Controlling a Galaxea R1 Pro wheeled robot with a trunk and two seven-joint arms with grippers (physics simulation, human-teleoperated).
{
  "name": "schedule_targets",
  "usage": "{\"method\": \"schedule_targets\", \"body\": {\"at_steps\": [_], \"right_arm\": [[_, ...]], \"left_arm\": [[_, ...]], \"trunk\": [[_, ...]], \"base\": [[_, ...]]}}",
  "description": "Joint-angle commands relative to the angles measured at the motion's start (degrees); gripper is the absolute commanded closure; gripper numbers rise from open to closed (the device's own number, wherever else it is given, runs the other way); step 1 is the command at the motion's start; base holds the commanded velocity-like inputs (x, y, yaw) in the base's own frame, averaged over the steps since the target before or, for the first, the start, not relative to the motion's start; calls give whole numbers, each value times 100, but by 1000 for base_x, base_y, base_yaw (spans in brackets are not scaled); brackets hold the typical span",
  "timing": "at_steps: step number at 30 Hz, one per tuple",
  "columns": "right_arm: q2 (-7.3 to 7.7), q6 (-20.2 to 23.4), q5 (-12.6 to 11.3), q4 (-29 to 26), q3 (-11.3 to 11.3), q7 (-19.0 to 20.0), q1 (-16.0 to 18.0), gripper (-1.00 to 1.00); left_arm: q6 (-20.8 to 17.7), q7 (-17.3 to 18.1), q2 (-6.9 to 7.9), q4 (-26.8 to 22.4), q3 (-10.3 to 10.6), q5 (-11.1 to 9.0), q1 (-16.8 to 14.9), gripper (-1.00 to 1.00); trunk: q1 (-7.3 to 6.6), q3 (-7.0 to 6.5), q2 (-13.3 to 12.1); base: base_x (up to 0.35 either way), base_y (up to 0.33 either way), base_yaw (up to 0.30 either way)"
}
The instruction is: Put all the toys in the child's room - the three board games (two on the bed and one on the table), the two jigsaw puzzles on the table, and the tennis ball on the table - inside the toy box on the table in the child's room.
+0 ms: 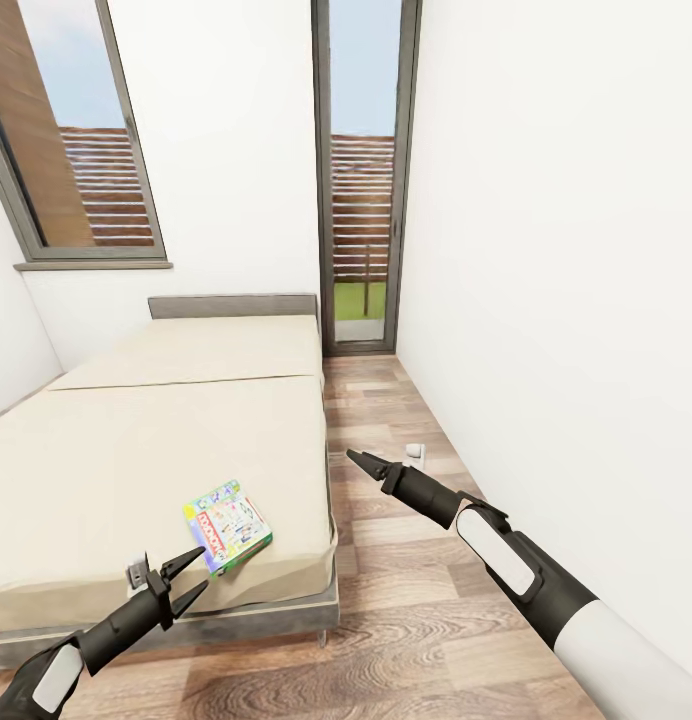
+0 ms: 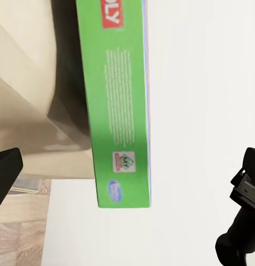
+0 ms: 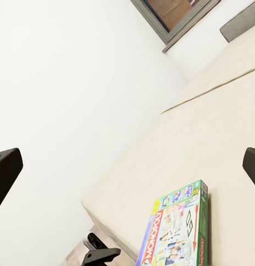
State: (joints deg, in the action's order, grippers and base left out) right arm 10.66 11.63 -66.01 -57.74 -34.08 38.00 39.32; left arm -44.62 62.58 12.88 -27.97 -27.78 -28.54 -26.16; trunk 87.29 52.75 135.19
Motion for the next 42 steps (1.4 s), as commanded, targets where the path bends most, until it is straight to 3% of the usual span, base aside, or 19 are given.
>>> {"method": "schedule_targets", "body": {"at_steps": [1,5,10,17,21,42], "right_arm": [[5,41,-61,-1,-11,6,5,-100],[6,41,-61,-1,-11,6,6,-100],[6,41,-61,-1,-11,6,5,-100],[6,41,-61,-1,-11,6,5,-100],[6,41,-61,-1,-11,6,5,-100],[-1,41,-61,-1,-11,6,5,-100]], "left_arm": [[-38,8,-1,2,-8,-11,-3,-100],[-38,8,-2,2,-8,-11,-3,-100],[-38,1,2,2,-8,-11,-3,-100],[-38,0,1,2,-11,-11,-3,-100],[-38,0,2,2,-11,-11,-3,-100],[-29,8,-48,2,-9,-11,-3,-100]], "trunk": [[-1,6,2],[-1,6,2],[109,95,203],[109,95,203],[196,167,363],[196,167,363]], "base": [[0,0,0],[0,0,0],[0,0,0],[0,0,0],[0,0,0],[0,-23,0]]}}
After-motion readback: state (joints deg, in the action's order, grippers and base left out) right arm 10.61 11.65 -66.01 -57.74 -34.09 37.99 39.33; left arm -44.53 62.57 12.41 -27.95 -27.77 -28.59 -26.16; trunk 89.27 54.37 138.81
